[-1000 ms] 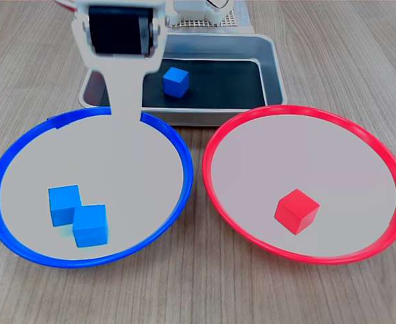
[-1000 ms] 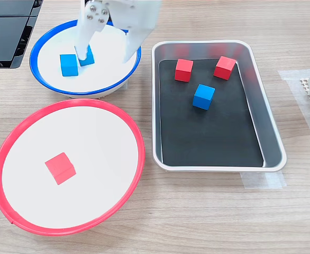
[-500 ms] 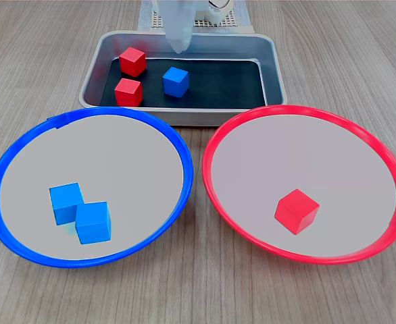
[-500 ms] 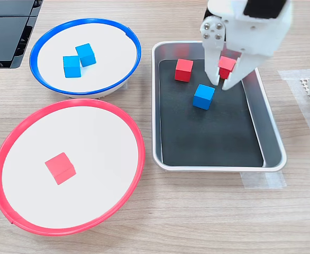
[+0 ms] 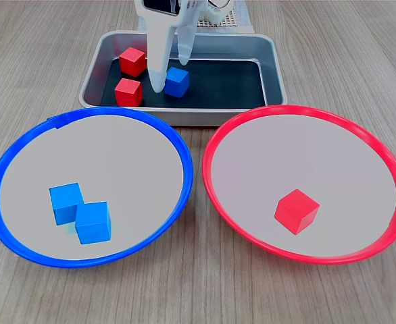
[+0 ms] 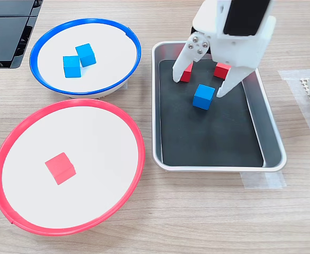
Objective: Move six blocks from tray to matching dishes
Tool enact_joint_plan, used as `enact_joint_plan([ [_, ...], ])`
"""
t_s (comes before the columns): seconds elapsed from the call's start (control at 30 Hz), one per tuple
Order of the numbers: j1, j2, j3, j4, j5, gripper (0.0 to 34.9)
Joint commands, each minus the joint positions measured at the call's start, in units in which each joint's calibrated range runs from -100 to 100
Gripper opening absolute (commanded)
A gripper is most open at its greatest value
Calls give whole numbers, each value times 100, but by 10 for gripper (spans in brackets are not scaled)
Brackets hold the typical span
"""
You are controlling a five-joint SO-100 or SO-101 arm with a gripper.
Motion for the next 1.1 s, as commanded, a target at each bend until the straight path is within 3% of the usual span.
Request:
enact_joint_plan([
  [0.0, -4, 72, 9, -58, 68, 213],
  [0.13, -23, 200, 109, -182, 112, 150],
  [0.27, -23, 328, 82, -239, 274, 39],
  [0.33, -13, 353, -82, -165, 435, 2],
  [0.47, 25, 328, -1320, 949, 698, 1],
  [0.63, -13, 1189, -4479, 2030, 742, 1],
  [0.8, 307, 3151, -7119, 1634, 479, 2],
  [1.07, 617, 4524, -7628, 380, 596, 3],
])
